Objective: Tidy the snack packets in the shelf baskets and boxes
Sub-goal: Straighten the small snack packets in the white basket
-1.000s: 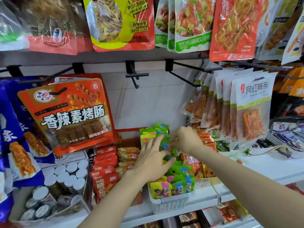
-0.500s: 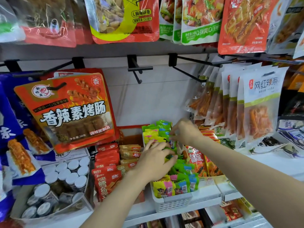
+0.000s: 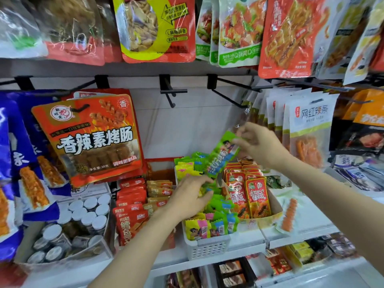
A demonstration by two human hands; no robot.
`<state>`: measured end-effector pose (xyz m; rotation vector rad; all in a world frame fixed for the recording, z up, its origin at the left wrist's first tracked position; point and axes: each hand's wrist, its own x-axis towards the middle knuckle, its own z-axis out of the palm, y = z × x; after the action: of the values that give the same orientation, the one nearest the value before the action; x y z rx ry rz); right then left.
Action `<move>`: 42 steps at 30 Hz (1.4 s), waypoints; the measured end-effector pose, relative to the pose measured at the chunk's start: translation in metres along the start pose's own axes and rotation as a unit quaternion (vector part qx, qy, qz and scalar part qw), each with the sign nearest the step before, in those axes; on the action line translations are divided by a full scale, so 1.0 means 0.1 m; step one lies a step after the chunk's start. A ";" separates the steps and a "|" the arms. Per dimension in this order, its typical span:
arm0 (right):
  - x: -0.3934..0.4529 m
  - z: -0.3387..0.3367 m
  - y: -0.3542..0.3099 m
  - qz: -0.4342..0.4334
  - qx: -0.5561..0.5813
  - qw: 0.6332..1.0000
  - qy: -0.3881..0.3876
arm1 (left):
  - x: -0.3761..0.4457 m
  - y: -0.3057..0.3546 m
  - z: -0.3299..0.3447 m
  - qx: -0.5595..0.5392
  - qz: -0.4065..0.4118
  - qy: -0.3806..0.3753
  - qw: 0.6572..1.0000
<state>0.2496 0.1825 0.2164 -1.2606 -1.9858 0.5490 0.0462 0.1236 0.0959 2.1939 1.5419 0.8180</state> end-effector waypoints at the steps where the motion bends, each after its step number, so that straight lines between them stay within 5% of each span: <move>1: -0.03 -0.10 -0.06 0.008 0.054 0.998 0.014 | -0.02 0.07 -0.02 -0.045 -0.012 0.045 0.998; 4: -0.10 -0.33 -0.23 0.029 0.187 0.981 0.044 | -0.10 0.35 -0.16 -0.237 -0.086 0.133 0.959; 9: -0.22 -0.47 -0.31 0.039 0.199 0.979 0.012 | -0.39 0.67 -0.27 -0.545 -0.151 -0.002 0.825; 17: -0.27 -0.39 -0.19 0.118 0.151 0.981 0.015 | -0.59 0.76 -0.12 -0.619 -0.262 0.157 0.724; 24: -0.32 -0.33 -0.18 0.111 0.211 0.971 0.025 | -0.60 0.73 -0.09 -0.816 -0.218 0.069 0.531; 26: -0.33 -0.25 -0.17 0.124 0.228 0.965 0.044 | -0.59 0.70 -0.07 -0.788 -0.194 0.102 0.576; 29: -0.38 -0.15 -0.16 0.189 0.323 0.927 -0.005 | -0.59 0.68 -0.08 -0.527 -0.119 0.212 0.815; 31: -0.41 -0.13 -0.17 0.219 0.409 0.884 -0.057 | -0.59 0.62 -0.07 -0.390 -0.055 0.255 0.883; 33: -0.40 -0.11 -0.16 0.199 0.406 0.891 -0.044 | -0.62 0.59 -0.08 -0.403 -0.035 0.238 0.883; 37: -0.38 -0.13 -0.20 0.146 0.396 0.907 -0.008 | -0.67 0.58 -0.12 -0.595 -0.109 0.126 0.786; 42: -0.38 -0.16 -0.24 0.108 0.399 0.910 -0.023 | -0.68 0.63 -0.16 -0.620 -0.122 0.103 0.768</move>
<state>0.2576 0.1375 0.2306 -0.9287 -1.3944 1.3426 0.0660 0.0368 0.1264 0.9149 0.8160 1.4353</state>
